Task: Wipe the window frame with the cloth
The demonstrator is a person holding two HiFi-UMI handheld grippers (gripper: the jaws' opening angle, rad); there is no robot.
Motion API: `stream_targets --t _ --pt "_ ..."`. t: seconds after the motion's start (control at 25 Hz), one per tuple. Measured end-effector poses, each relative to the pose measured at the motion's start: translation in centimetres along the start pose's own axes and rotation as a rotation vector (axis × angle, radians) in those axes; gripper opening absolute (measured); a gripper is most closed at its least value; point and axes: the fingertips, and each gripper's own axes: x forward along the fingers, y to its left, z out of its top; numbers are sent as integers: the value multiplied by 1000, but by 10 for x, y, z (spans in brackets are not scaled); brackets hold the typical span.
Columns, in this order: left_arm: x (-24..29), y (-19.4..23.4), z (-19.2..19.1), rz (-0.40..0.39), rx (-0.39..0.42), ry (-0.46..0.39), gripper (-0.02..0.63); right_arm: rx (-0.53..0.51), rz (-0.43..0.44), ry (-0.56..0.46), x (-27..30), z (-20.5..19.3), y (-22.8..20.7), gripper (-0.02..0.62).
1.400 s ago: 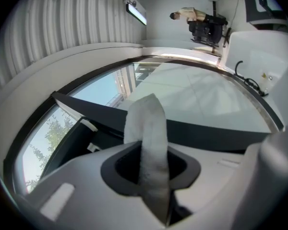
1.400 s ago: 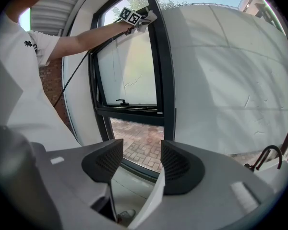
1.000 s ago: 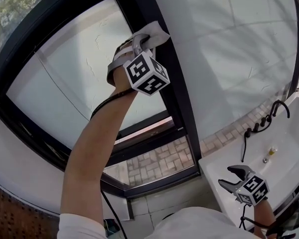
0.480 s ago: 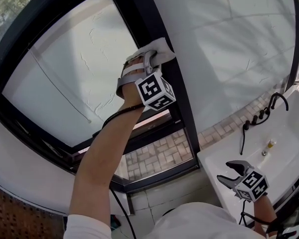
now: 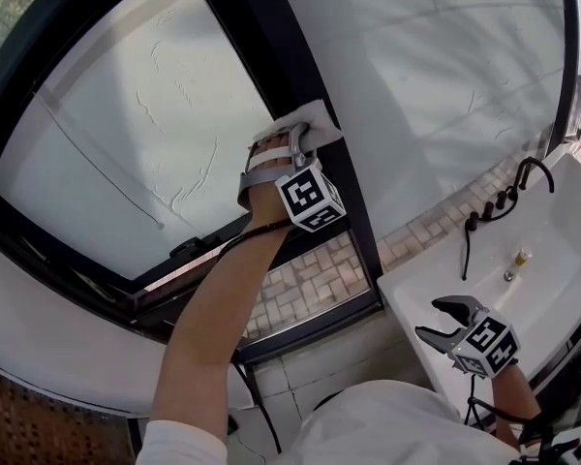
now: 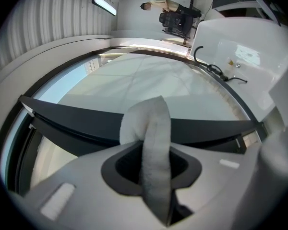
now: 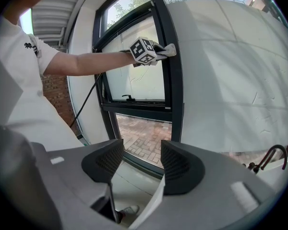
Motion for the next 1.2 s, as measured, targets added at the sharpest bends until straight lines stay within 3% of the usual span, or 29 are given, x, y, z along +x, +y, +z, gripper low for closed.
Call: stream_targets --t 0.6,1.2 --pt "12 -140 -10 -126 -44 33 107 24 -10 21 -7 -13 2 249" --pt "23 -294 -21 -330 -69 108 107 55 -5 88 -2 -30 -3 249"
